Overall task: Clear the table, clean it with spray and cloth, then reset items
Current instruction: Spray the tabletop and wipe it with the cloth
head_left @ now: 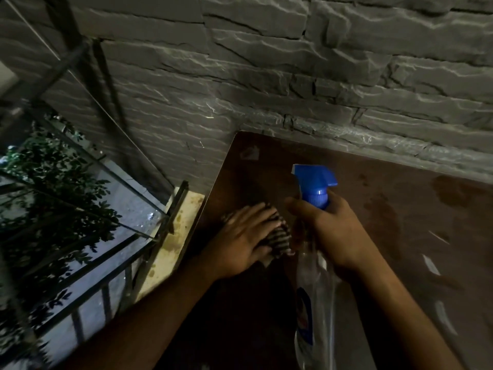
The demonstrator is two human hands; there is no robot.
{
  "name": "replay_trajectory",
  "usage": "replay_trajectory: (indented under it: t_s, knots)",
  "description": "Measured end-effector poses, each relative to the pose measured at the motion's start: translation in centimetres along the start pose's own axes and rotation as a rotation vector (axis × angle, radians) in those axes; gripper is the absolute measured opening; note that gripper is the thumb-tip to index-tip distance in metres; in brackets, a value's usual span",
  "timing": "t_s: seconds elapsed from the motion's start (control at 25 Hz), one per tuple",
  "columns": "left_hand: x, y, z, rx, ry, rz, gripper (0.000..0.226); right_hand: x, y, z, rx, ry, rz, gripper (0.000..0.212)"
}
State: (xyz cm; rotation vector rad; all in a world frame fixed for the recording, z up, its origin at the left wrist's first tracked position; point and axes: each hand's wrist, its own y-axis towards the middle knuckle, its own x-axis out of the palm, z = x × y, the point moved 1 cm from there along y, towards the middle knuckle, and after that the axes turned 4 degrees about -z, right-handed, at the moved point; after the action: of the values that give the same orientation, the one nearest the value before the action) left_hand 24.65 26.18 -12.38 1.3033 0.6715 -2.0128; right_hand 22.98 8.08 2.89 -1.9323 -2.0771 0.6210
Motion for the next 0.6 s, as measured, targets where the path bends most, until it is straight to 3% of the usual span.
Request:
replay_trajectory:
  t_s: [0.08,0.2,0.28,0.4,0.48,0.6]
  knots:
    - [-0.4,-1.0,-3.9,-0.068,0.049,0.065,0.058,-0.4,-0.4,0.2,0.03,0.023,0.007,0.025]
    - [-3.4,3.4,-7.7,-0.392,0.012,0.09,0.057,-0.2,-0.8,0.2,0.035,-0.01,0.001,0.025]
    - [-2.6,3.8,-4.2,-0.317,0.038,0.063,0.057,0.3,-1.1,0.1,0.03,-0.011,-0.016,0.02]
    - [0.6,-3.2,1.0,-0.01,0.017,-0.012,0.056,0.3,-1.8,0.2,0.02,-0.015,-0.024,0.02]
    - [0.1,-5.4,-1.4,-0.06,0.041,0.034,0.056,0.1,-2.1,0.4,0.009,-0.014,-0.017,0.022]
    - [-2.6,-0.9,-6.3,-0.346,0.014,0.094,0.057,0.6,-2.3,0.8,-0.007,-0.015,-0.044,0.021]
